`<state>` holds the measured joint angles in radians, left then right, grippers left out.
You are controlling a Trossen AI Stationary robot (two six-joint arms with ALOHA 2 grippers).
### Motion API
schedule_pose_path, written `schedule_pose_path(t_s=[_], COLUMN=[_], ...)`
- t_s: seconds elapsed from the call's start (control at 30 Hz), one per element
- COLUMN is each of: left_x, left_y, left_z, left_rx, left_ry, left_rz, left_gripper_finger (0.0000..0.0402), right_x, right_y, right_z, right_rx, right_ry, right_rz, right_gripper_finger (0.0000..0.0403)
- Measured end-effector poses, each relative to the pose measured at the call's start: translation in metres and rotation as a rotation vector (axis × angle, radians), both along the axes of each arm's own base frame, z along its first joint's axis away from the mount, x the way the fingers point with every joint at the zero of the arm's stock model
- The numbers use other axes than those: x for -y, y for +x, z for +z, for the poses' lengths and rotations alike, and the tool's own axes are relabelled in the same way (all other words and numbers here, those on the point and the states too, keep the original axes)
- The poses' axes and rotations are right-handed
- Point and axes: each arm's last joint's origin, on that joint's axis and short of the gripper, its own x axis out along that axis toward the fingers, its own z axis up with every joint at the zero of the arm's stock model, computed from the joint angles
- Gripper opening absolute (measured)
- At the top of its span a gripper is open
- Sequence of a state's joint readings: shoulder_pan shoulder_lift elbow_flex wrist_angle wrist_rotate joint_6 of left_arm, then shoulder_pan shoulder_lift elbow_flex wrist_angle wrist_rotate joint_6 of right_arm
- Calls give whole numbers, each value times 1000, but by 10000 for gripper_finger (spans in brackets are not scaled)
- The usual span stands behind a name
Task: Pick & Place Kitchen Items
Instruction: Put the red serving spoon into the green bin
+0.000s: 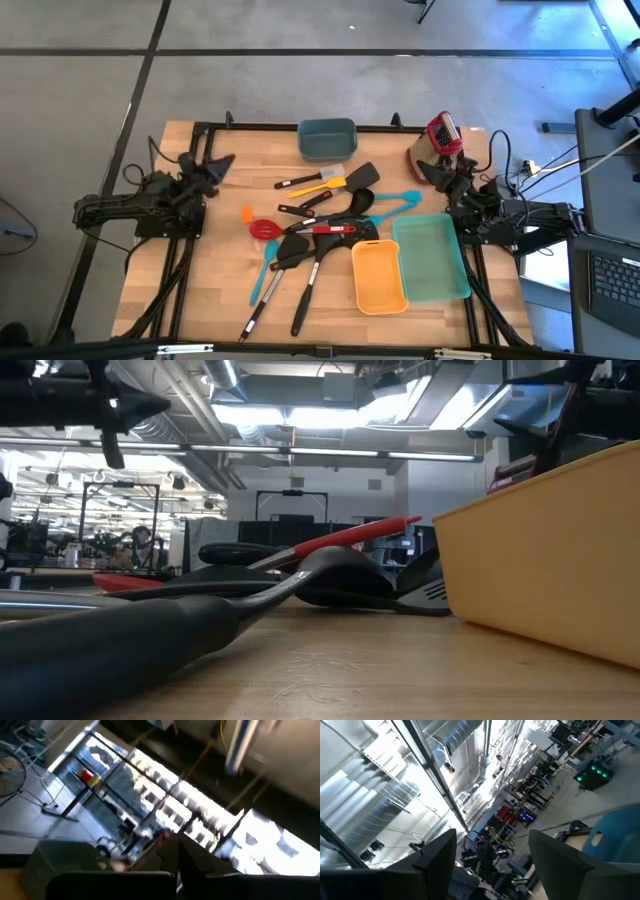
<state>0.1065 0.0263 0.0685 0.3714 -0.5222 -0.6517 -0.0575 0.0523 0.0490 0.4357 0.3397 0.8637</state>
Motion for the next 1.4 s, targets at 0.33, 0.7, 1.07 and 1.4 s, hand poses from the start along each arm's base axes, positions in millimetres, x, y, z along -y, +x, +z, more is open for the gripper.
schedule_pose_path(t_s=[0.33,0.7,1.07,1.4], left_x=[-1,-1,-4,-4], left_y=[-1,-1,-4,-4], left_z=[2,2,1,1], left_rx=[128,150,162,187], left_ry=[-137,-158,-208,-238], left_rz=[-31,-33,98,109], left_gripper_finger=[1,1,1,1], right_x=[-1,0,-1,2], right_y=[-13,6,48,85], right_z=[28,43,100,113], right_rx=[308,262,196,139], right_ry=[-88,-89,-146,-101], right_rz=[-48,-23,57,80], right_gripper_finger=[250,250,250,250])
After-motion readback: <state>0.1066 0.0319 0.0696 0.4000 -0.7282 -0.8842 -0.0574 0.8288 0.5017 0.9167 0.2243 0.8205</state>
